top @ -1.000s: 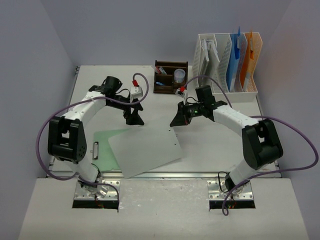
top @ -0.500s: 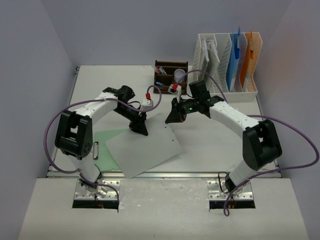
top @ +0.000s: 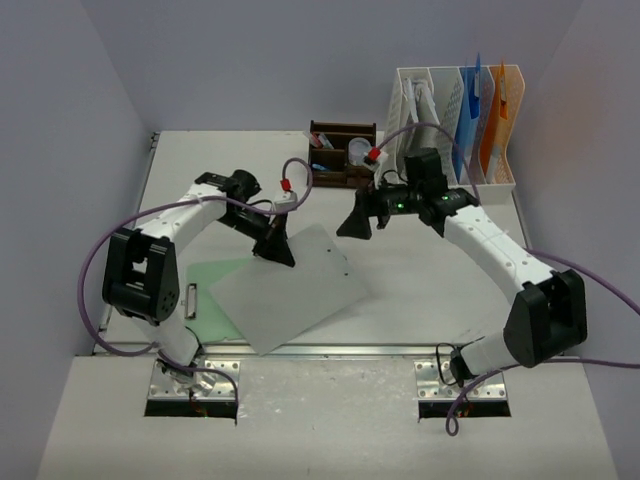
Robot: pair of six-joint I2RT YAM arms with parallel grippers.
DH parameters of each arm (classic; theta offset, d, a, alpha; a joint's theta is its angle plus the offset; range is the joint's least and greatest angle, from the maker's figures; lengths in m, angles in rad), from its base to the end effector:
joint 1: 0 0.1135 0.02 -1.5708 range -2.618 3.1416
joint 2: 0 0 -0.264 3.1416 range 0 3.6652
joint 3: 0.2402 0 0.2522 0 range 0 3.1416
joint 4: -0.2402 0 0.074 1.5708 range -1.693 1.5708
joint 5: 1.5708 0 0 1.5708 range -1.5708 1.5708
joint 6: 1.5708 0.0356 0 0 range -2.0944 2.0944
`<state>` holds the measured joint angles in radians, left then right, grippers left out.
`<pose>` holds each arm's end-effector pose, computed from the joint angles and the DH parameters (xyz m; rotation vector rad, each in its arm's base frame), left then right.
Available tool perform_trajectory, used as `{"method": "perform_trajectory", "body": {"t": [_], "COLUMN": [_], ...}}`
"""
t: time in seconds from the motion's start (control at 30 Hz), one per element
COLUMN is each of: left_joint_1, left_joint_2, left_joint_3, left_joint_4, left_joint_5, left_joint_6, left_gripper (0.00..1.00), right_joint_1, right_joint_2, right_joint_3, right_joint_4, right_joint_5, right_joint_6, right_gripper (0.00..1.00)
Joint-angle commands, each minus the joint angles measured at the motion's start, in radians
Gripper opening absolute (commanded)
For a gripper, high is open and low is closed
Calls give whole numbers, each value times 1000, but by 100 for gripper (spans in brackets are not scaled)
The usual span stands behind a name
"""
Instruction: Organize the desk
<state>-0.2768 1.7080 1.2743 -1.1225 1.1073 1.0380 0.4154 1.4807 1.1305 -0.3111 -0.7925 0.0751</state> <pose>0.2846 -0.1140 0.2366 1.4606 1.8745 -1.3573 0.2872 0.1544 0.2879 -0.8124 2.0827 1.1489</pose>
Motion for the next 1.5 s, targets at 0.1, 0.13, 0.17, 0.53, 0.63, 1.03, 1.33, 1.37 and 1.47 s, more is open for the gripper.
{"method": "perform_trajectory", "body": {"t": [0.1,0.13,0.17,0.53,0.63,1.03,1.33,1.37,1.47], "left_joint_1": [216,236,258,311,312,314,314,314,320], "left_joint_2": [-132,-133,-131,-123,-136,-126,-108,-108,-116], "left_joint_3": [60,66,74,85,72,76,77,78,87], "left_joint_4": [-40,-77,-117,-192,-192,-194,-194,-194,-193], "left_joint_5": [325,361,395,597,597,595,570,561,529], "left_joint_6": [86,136,190,219,218,217,237,239,240], "left_gripper": [0,0,0,0,0,0,18,28,54], "right_joint_1": [-232,-239,-245,-116,-60,29,42,39,22], "right_joint_2": [-151,-172,-194,-199,-154,-36,-66,-77,-123], "right_joint_3": [-61,-80,-108,-289,-299,-247,-241,-230,-175], "right_joint_4": [231,265,303,675,706,808,788,753,581], "right_joint_5": [-128,-139,-151,-16,32,-33,-94,-100,-109], "right_joint_6": [335,348,372,697,691,538,470,454,371], "right_gripper": [86,86,86,82,79,55,0,0,0]}}
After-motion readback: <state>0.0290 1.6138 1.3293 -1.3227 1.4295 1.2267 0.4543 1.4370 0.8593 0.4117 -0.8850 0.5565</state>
